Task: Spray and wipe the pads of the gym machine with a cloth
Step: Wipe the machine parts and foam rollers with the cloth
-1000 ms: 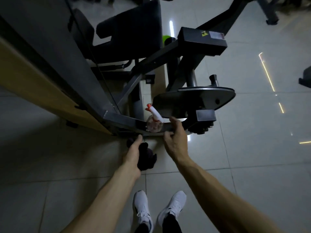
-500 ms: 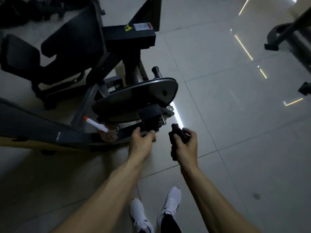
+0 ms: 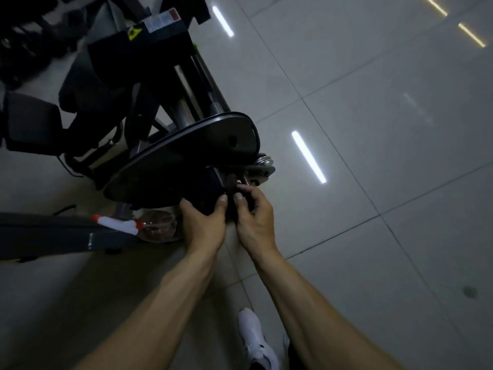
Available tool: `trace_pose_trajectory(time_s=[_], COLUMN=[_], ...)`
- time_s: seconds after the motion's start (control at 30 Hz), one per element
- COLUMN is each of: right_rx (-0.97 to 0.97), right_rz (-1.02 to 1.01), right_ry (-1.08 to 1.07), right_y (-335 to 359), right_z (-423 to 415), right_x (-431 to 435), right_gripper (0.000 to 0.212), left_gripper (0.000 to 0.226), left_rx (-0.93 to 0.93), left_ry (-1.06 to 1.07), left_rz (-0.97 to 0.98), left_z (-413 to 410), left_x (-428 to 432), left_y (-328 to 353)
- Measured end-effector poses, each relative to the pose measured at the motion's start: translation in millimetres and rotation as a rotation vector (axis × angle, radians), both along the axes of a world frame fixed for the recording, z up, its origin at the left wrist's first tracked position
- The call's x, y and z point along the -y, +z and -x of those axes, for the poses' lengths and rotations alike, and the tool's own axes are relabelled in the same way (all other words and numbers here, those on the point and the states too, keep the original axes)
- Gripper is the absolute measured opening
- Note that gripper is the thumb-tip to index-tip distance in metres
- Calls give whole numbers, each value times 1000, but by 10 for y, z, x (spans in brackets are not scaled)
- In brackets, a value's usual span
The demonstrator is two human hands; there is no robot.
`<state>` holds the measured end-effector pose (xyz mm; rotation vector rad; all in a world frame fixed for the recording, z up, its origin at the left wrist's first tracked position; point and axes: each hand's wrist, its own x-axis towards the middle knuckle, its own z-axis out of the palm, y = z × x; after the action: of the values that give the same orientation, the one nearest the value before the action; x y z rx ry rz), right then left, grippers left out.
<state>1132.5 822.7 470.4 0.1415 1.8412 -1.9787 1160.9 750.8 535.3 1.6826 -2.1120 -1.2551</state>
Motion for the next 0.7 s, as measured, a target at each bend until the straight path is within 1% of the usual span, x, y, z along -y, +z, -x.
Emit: trace_pose_trajectory(time_s=[0.1, 0.17, 0.23, 0.3, 0.37, 0.43, 0.53, 0.57, 0.63, 0.7], right_rx=[112, 162, 191, 147, 79, 94, 226, 267, 289, 243], right_rz=[-32, -9, 27, 117, 163, 133, 15, 8, 85, 185], right_ry=[7, 9, -17, -76, -85, -91, -65, -60, -69, -87], right_y=[-137, -162, -104, 24, 74, -12, -217, -244, -208, -137], right_z=[50, 111, 165, 162, 131, 133, 213, 222, 207, 138], right_x=[-19, -27, -18, -26, 1, 23, 29, 16, 1, -16], right_gripper=[22, 16, 17, 21, 19, 15, 15, 15, 13, 14], left_gripper=[72, 70, 69, 69, 69, 66, 66, 66, 66, 65], left_rx=[-11, -30, -36, -43, -37, -33, -24, -24, -28, -29], left_ry=[15, 25, 26, 24, 28, 35, 37, 28, 13, -3], left_rz=[1, -11, -29, -35, -28, -29, -38, -42, -44, -39], left_z=[28, 44, 41, 46, 43, 44, 36, 32, 22, 17], left_x=[21, 19, 17, 17, 28, 40, 55, 53, 42, 25], left_y=[-23, -29, -31, -38, -53, -70, -79, -74, -77, -75])
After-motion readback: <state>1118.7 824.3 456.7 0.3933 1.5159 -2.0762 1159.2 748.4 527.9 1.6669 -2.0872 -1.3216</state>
